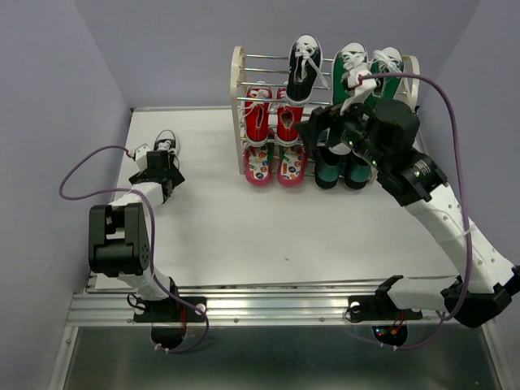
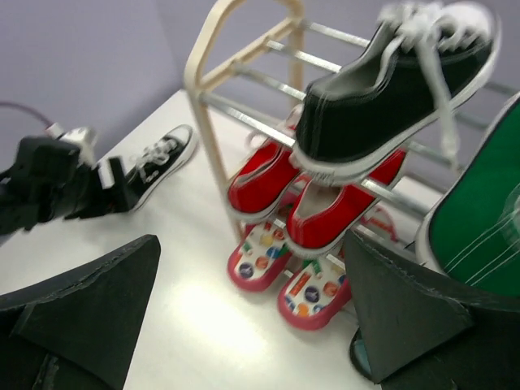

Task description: Place and organize the shoes onto the shoe shelf

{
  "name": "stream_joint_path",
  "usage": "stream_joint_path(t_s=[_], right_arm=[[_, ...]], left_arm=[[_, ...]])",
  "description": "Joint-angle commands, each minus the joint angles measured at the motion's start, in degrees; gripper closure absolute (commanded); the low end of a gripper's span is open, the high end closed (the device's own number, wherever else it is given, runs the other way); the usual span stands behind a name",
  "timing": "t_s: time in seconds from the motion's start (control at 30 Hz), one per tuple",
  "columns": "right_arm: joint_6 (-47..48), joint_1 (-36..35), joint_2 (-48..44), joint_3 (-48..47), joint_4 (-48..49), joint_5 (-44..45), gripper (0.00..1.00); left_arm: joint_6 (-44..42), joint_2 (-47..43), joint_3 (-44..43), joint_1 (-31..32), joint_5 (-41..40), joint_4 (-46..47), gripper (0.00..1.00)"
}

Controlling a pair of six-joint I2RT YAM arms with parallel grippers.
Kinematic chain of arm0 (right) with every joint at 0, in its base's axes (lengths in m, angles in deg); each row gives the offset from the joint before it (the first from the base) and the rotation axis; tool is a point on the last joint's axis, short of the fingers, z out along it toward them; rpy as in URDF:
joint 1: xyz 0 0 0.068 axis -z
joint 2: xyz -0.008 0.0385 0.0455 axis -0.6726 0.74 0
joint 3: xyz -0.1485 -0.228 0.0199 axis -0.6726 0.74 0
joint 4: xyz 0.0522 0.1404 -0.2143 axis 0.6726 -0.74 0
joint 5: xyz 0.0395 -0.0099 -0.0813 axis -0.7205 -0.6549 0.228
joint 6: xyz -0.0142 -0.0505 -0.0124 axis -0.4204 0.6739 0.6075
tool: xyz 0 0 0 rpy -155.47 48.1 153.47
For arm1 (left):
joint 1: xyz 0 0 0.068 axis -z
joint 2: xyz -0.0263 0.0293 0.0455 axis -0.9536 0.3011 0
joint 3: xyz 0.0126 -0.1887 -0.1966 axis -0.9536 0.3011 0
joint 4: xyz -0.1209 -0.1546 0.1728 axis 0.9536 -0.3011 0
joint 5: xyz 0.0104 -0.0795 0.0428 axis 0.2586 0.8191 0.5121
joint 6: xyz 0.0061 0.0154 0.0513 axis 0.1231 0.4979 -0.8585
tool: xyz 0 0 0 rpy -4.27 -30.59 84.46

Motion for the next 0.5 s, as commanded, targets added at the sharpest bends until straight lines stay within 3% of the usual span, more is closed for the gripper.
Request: stream_joint_path(t_s=[0.0,0.23,0.47], right_arm=[[-5.55,0.09,-5.69,10.54,0.09,-11.43,0.00],[-11.18,0.09,-8.25,25.31,2.73,-15.05,0.00],[-11.71,0.09,-10.88,33.76,1.15,-14.44,0.00]], left_arm=[[-2.36,1.30,-3.01,-0.68,0.39,2.82,0.01],[-3.59,4.20,-5.47,-1.47,0.83,3.79,0.02],[-4.73,3.85,-7.40,-1.47,-0.40,2.74,0.03]])
